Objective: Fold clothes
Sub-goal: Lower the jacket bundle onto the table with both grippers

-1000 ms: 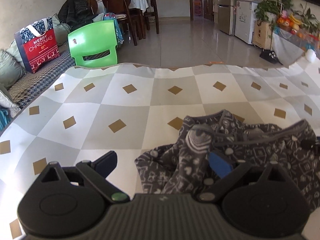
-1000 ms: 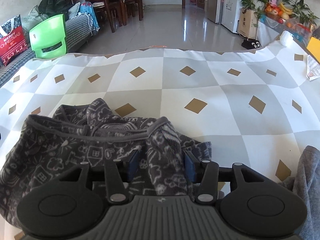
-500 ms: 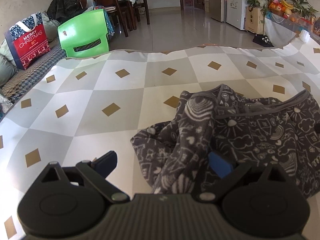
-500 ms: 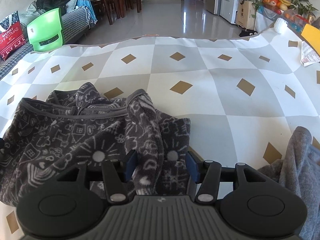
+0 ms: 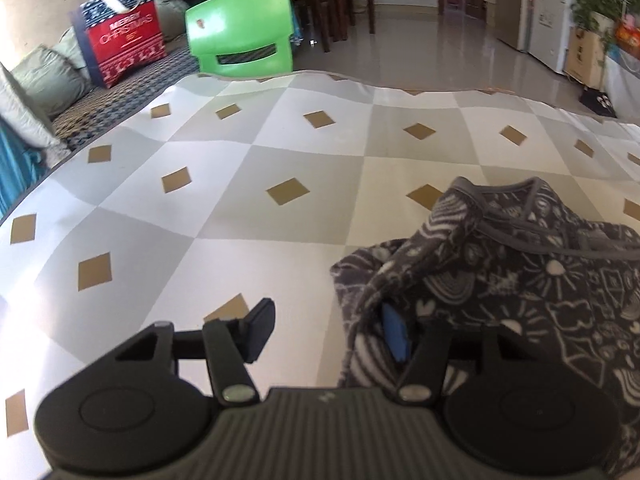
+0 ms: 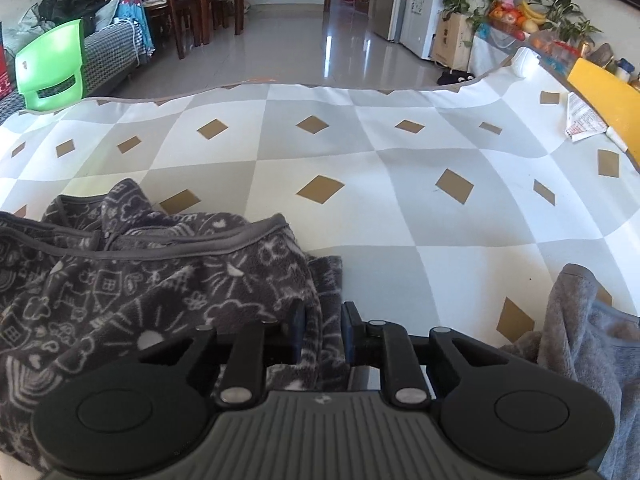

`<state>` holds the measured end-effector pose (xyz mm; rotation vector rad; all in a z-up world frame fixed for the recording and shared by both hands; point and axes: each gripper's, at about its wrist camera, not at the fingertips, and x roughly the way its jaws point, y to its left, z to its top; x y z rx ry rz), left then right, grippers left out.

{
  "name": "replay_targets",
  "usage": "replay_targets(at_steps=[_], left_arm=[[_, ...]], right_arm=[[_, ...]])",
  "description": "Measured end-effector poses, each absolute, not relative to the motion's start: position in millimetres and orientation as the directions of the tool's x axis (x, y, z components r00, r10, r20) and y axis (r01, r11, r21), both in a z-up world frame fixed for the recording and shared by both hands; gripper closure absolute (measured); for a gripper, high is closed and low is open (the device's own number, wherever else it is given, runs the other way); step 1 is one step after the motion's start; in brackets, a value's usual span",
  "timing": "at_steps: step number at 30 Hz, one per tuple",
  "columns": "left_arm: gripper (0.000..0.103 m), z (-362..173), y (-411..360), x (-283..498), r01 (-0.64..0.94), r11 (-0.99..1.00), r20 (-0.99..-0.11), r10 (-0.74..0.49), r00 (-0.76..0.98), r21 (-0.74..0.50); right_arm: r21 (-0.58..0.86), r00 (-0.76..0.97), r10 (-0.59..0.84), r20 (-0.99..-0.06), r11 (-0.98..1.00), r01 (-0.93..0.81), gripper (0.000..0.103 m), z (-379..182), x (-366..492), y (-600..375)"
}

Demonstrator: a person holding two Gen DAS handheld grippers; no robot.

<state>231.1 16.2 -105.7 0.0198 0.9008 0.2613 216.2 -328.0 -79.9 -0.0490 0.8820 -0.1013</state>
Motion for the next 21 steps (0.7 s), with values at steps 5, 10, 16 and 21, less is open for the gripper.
replay_targets(at_steps=[5, 10, 16, 21], left_arm=[[0.043, -124, 21, 234, -0.207, 0.949, -0.772, 0.314, 0.553, 0.238], [0.020, -121, 50, 235, -0.335, 0.937, -0.815, 0.270, 0.512, 0.100], [0.021, -99, 57, 231, -0.391, 0.920, -0.794, 0.253, 0.554, 0.020], [0.016, -72, 62, 230, -0.435, 0.900, -0.741, 0.262, 0.618, -0.045]], right_arm=[[-0.239, 0.565, -0.283, -0.775, 0.959, 0.153, 0.091, -102, 226, -334], [-0.077, 0.518, -0.211, -0.829, 0.960, 0.268, 0.091, -107, 223, -373], [0.010, 0.599, -0.131, -0.790, 0.974, 0.227, 0.081, -82, 216, -372], [0.036, 0.650, -0.088, -0.755, 0.984, 0.176, 0.079, -65, 215, -358]])
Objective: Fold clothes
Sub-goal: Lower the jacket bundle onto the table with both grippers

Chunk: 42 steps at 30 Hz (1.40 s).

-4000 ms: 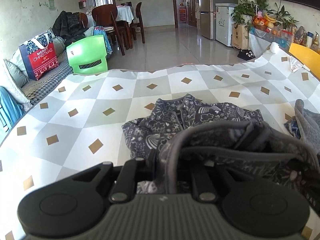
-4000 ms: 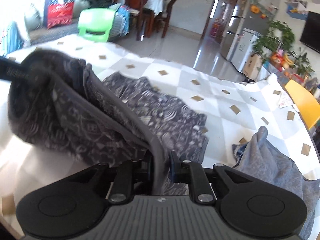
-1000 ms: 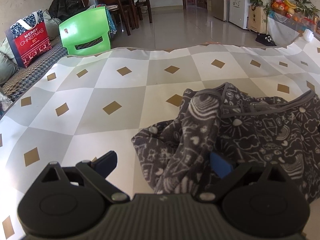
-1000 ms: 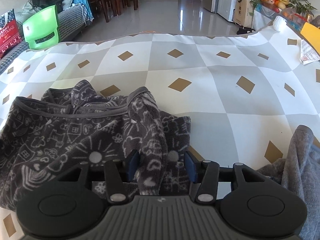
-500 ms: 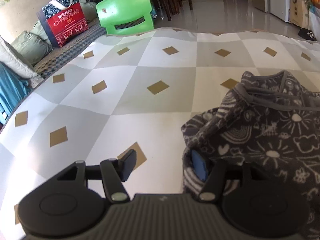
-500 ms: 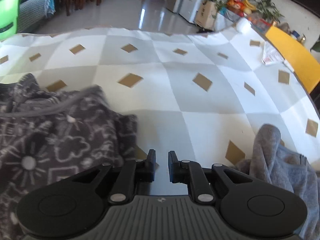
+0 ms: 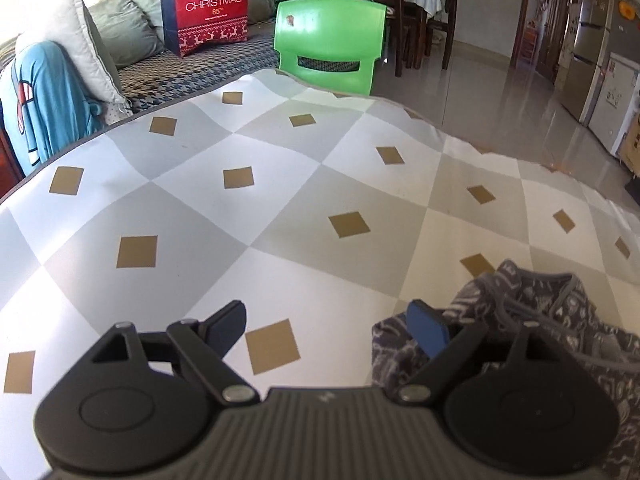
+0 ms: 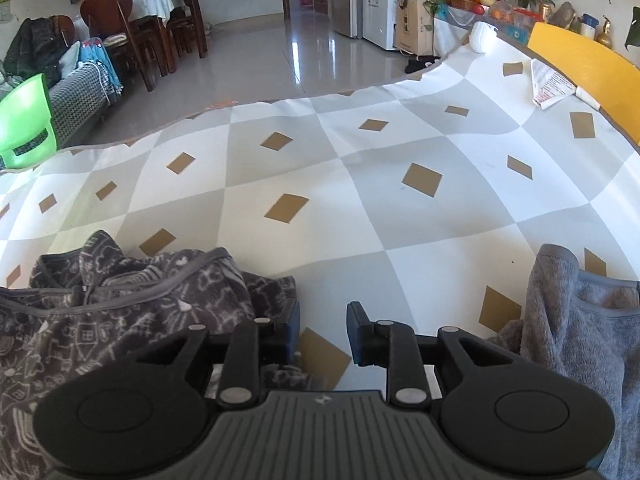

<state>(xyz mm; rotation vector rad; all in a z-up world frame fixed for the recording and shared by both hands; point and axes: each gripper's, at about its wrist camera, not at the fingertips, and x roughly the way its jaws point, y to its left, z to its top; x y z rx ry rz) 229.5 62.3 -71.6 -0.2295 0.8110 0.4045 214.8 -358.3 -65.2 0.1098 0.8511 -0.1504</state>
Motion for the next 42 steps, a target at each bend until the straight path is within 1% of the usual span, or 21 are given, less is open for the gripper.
replay_targets(at_steps=[3, 6, 9, 12, 15, 17, 20, 24, 26, 29, 31, 32, 33, 34, 37, 42], left_arm=[[0.016, -62, 59, 231, -0.399, 0.911, -0.726, 0.206, 0.656, -0.102], [0.016, -60, 42, 234, -0.325, 0.939, -0.714, 0.152, 0.684, -0.112], [0.016, -63, 22, 236, -0.244, 0.965, -0.707, 0.105, 0.699, -0.099], [0.016, -74, 7, 241, -0.155, 0.979, -0.727, 0.009, 0.686, -0.135], [0.016, -85, -4, 246, -0.112, 0.982, -0.737, -0.035, 0.676, -0.149], [0.013, -93, -5, 250, -0.099, 0.980, -0.740, -0.061, 0.670, -0.171], [0.012, -107, 0, 261, -0.136, 0.971, -0.759, -0.064, 0.648, -0.198], [0.012, -119, 6, 271, -0.177, 0.965, -0.766, -0.036, 0.642, -0.193], [0.011, -124, 10, 276, -0.215, 0.960, -0.774, -0.003, 0.633, -0.180], [0.010, -136, 20, 282, -0.312, 0.940, -0.813, 0.073, 0.577, -0.136], [0.010, -147, 33, 281, -0.363, 0.919, -0.841, 0.072, 0.536, -0.153], [0.010, -150, 37, 279, -0.370, 0.912, -0.841, 0.056, 0.539, -0.176], [0.010, -149, 41, 276, -0.371, 0.908, -0.835, 0.045, 0.549, -0.195], [0.010, -146, 42, 274, -0.368, 0.910, -0.831, 0.051, 0.554, -0.190], [0.010, -129, 38, 269, -0.334, 0.933, -0.812, 0.088, 0.577, -0.136], [0.007, -98, 22, 251, -0.226, 0.973, -0.781, 0.103, 0.616, -0.051]], right_arm=[[0.095, 0.686, -0.011, -0.727, 0.989, 0.116, 0.076, -54, 214, -350], [0.178, 0.675, 0.120, -0.728, 0.984, 0.017, 0.074, -54, 217, -336], [0.204, 0.643, 0.190, -0.742, 0.978, -0.053, 0.074, -62, 220, -318], [0.183, 0.618, 0.190, -0.763, 0.980, -0.075, 0.073, -72, 223, -306], [0.172, 0.604, 0.174, -0.778, 0.983, -0.060, 0.071, -82, 227, -303], [0.155, 0.604, 0.149, -0.783, 0.987, -0.042, 0.067, -87, 230, -303], [0.144, 0.596, 0.129, -0.793, 0.989, -0.023, 0.066, -94, 234, -306], [0.122, 0.587, 0.106, -0.803, 0.992, -0.013, 0.066, -101, 237, -308], [0.120, 0.578, 0.098, -0.810, 0.993, -0.001, 0.065, -105, 239, -310], [0.129, 0.566, 0.092, -0.820, 0.991, 0.026, 0.066, -110, 242, -315], [0.110, 0.565, 0.077, -0.821, 0.994, 0.024, 0.066, -111, 242, -314], [0.088, 0.564, 0.062, -0.823, 0.996, 0.019, 0.066, -112, 242, -311], [0.075, 0.564, 0.052, -0.824, 0.997, 0.018, 0.066, -111, 241, -310], [0.063, 0.563, 0.043, -0.825, 0.998, 0.016, 0.066, -111, 241, -308], [0.055, 0.564, 0.035, -0.825, 0.998, 0.019, 0.065, -106, 239, -306], [0.096, 0.568, 0.105, -0.816, 0.994, -0.046, 0.064, -90, 225, -307]])
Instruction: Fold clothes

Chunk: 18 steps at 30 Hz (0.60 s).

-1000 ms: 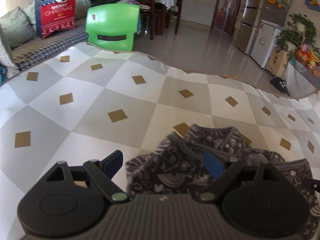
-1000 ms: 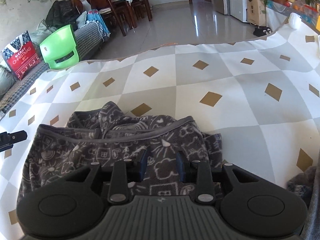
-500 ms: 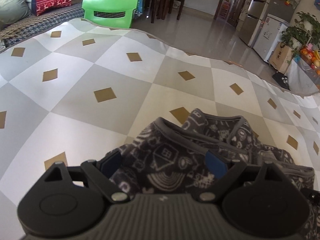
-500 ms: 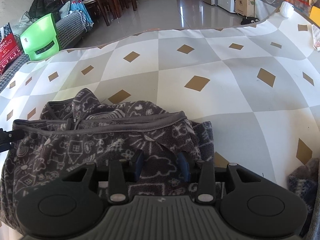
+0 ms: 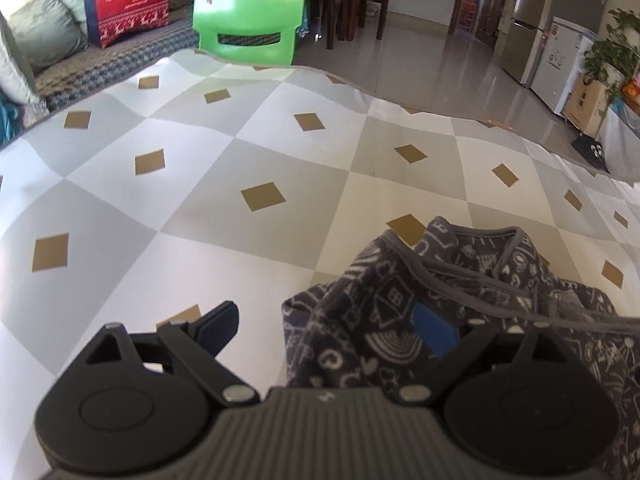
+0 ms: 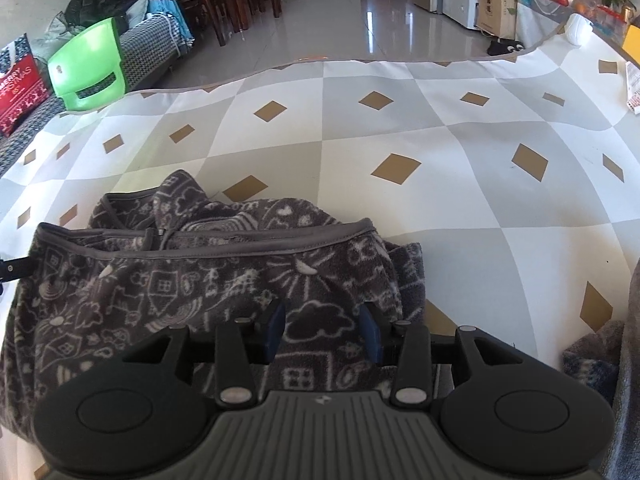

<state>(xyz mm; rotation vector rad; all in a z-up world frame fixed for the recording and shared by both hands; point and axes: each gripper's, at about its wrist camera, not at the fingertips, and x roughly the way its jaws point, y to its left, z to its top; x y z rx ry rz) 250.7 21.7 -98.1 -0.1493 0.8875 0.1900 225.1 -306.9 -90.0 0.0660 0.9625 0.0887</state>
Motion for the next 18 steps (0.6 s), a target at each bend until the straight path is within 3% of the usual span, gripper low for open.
replay_targets(at_steps=[8, 15, 18], left_arm=[[0.004, -72, -6, 208, -0.057, 0.993, -0.768, 0.119, 0.630, 0.106], [0.004, -70, 17, 172, -0.081, 0.996, -0.811, 0.075, 0.580, 0.034], [0.004, -76, 27, 158, -0.109, 0.994, -0.833, 0.061, 0.549, 0.001]], right_arm=[[0.065, 0.548, 0.121, -0.828, 0.991, -0.121, 0.060, -68, 186, -314], [0.068, 0.512, 0.101, -0.853, 0.994, -0.083, 0.059, -62, 151, -333], [0.133, 0.481, 0.139, -0.866, 0.990, -0.046, 0.059, -67, 139, -343]])
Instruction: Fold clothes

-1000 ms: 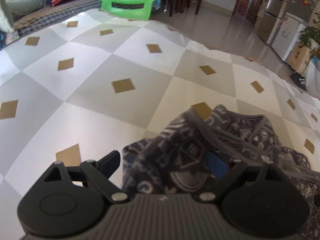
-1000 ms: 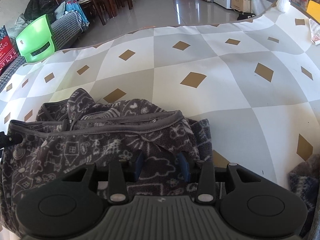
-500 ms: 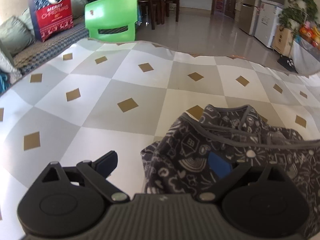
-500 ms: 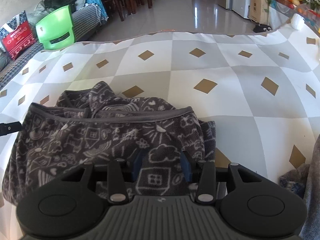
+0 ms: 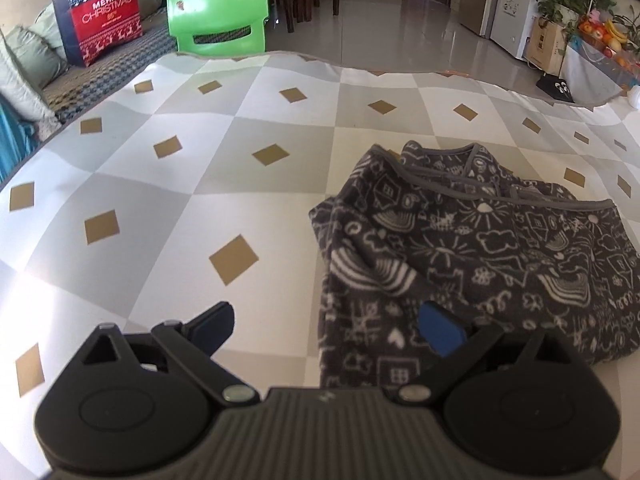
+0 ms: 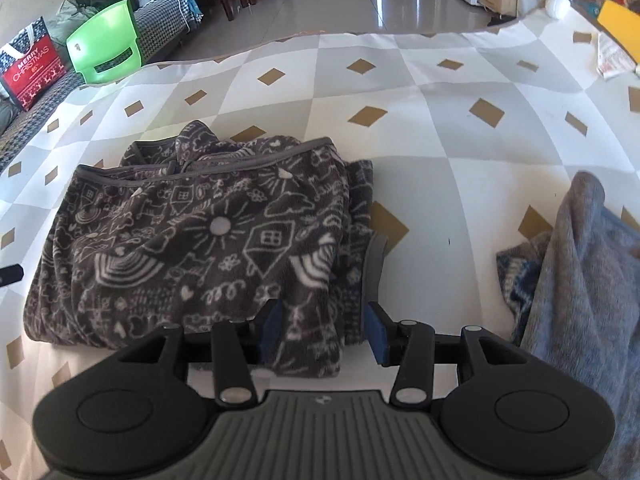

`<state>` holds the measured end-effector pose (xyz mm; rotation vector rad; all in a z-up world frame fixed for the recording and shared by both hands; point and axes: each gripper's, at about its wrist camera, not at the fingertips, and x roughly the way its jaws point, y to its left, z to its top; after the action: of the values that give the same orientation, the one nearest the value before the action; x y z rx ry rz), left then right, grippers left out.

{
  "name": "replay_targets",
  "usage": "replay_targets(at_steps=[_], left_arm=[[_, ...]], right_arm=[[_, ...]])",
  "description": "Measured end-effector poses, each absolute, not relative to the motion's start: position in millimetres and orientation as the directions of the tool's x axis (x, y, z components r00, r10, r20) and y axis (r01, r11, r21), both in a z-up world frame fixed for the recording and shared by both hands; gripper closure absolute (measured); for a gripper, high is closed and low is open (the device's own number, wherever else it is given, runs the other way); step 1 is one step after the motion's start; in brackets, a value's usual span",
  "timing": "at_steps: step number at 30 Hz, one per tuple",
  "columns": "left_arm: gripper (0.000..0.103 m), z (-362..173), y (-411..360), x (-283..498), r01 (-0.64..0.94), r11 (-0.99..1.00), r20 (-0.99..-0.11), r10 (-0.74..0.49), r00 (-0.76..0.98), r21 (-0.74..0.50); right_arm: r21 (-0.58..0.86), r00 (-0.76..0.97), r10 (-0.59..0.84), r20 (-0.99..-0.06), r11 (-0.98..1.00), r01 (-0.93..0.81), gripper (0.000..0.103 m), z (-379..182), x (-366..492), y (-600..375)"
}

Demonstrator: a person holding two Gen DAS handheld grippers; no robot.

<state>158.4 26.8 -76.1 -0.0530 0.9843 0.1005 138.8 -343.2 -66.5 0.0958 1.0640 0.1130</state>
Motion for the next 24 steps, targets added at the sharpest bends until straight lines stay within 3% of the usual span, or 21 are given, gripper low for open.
replay_targets(at_steps=[18, 24], left_arm=[[0.004, -113, 34, 155, -0.102, 0.995, -0.878, 0.053, 0.476, 0.005], [0.004, -120, 38, 158, -0.133, 0.990, -0.894, 0.016, 0.447, -0.049]], right_arm=[[0.129, 0.442, 0.131, -0.887, 0.991, -0.035, 0.059, -95, 141, -321], [0.129, 0.427, 0.124, -0.896, 0.991, -0.017, 0.060, -99, 144, -321]])
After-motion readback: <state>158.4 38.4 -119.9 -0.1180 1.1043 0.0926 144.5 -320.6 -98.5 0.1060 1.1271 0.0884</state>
